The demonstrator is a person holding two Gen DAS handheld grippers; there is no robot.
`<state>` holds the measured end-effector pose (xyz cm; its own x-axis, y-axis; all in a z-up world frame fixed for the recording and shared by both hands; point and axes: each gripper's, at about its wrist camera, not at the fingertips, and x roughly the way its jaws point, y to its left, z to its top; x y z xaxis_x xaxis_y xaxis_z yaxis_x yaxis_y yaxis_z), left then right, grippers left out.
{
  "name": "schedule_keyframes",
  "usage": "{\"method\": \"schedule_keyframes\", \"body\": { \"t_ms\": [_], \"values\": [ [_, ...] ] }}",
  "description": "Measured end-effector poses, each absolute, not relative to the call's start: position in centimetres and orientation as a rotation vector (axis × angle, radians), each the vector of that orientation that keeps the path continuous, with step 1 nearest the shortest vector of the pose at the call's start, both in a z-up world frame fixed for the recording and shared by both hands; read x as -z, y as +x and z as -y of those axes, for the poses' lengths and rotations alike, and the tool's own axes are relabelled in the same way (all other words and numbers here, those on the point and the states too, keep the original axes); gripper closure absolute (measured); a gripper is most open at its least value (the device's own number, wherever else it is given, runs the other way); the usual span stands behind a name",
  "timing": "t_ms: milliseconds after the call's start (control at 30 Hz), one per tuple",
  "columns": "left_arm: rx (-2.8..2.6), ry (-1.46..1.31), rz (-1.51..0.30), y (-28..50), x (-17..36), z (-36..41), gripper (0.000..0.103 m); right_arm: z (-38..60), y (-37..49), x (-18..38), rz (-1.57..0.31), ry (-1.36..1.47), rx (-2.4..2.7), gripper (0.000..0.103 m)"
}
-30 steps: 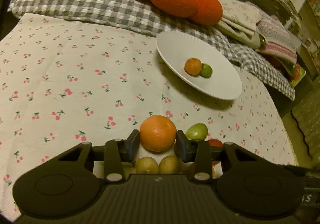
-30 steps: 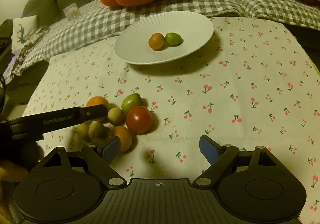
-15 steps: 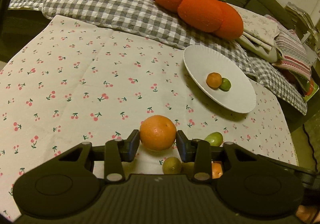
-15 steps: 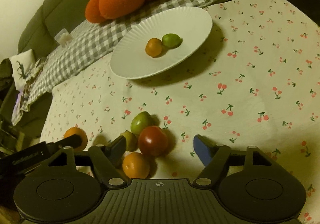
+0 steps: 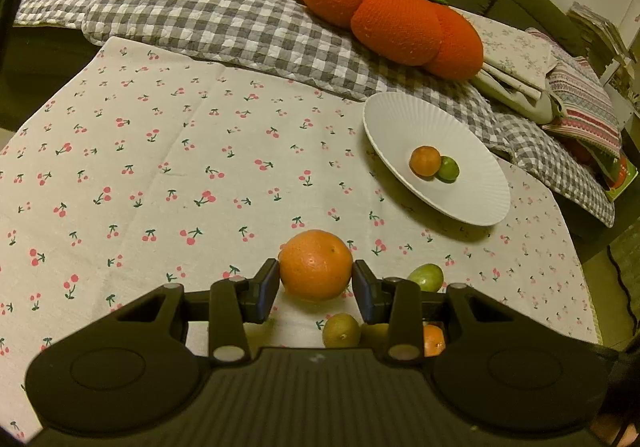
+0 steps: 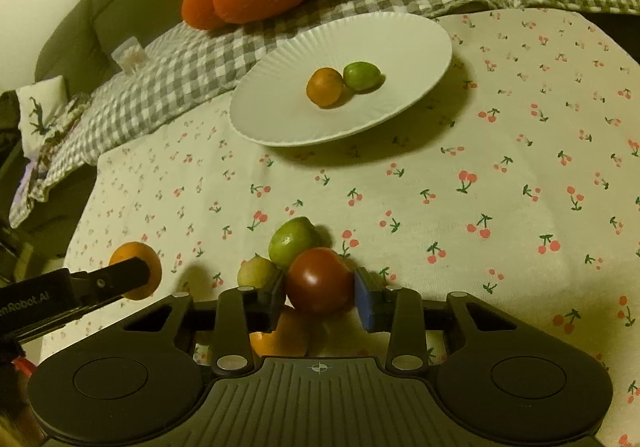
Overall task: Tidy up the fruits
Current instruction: 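Grasp the red tomato with the right tool while the left holds the orange, then carry both fruits to the plate and open both tools to release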
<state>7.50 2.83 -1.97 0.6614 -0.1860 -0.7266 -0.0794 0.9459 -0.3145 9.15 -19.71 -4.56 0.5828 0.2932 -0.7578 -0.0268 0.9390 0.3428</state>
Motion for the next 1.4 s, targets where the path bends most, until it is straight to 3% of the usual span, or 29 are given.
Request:
{"method": "schedule_keyframes", "body": {
  "t_ms": [1400],
  "values": [
    [0.138,-0.134,-0.708,12.4,0.3,1.7,0.065,25.1,10.5,-1.9,-0.709,0.25,-0.098,0.068]
  ]
}}
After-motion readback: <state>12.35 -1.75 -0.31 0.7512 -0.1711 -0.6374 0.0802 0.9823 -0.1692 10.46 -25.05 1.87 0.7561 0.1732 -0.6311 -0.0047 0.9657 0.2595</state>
